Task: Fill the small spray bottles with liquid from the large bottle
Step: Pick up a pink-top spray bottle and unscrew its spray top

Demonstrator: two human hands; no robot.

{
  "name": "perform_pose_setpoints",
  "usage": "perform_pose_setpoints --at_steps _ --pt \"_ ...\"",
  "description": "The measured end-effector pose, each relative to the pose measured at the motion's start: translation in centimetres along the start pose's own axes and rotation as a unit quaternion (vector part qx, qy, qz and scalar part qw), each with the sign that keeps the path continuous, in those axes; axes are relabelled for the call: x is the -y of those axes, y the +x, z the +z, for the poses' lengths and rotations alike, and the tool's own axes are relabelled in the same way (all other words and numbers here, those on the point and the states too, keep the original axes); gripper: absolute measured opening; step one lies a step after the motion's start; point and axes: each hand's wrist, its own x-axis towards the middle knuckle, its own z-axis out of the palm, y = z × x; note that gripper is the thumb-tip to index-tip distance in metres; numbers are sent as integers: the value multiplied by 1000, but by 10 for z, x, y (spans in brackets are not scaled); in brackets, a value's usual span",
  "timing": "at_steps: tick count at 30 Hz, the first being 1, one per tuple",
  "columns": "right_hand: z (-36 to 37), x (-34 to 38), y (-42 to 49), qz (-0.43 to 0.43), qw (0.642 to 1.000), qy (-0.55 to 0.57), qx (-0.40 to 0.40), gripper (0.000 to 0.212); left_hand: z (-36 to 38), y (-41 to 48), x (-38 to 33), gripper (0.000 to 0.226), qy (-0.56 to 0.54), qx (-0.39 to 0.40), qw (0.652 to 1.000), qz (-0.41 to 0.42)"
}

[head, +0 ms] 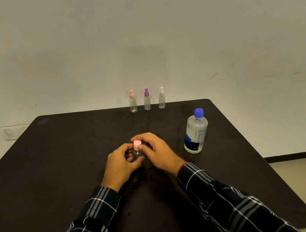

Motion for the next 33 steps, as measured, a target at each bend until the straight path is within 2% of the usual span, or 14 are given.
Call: perform_pose_setpoints --at_steps 8,12,13,16,18,21,23,26,29,33 --pt "-11 8 2 72 989 104 73 39 0 2 1 45 1 9 1000 -2" --pt "-7 14 7 94 991 59 74 57 -2 2 4 41 16 11 1000 -14" --pt "-4 16 8 109 992 34 47 55 -2 2 4 40 17 9 1000 -13" --pt "5 14 10 125 991 -21 -37 28 -2 2 5 40 21 5 1000 -10" --pt "5 13 10 122 992 -15 -27 18 -2 2 5 41 10 8 1000 -12" --pt "-3 11 10 80 997 -7 19 24 -1 1 3 40 -3 1 1000 -2" --pt "-10 10 8 74 997 21 -3 28 1 1 3 40 -9 -3 1000 -2" --pt "-18 1 1 115 989 -79 -54 24 2 3 5 42 -25 -7 1000 -9" --pt "-20 -8 -13 202 962 -184 -9 22 4 3 5 44 -28 -11 999 -13" --pt "-19 -8 -20 230 950 -211 8 20 4 3 4 45 -17 -12 1000 -16"
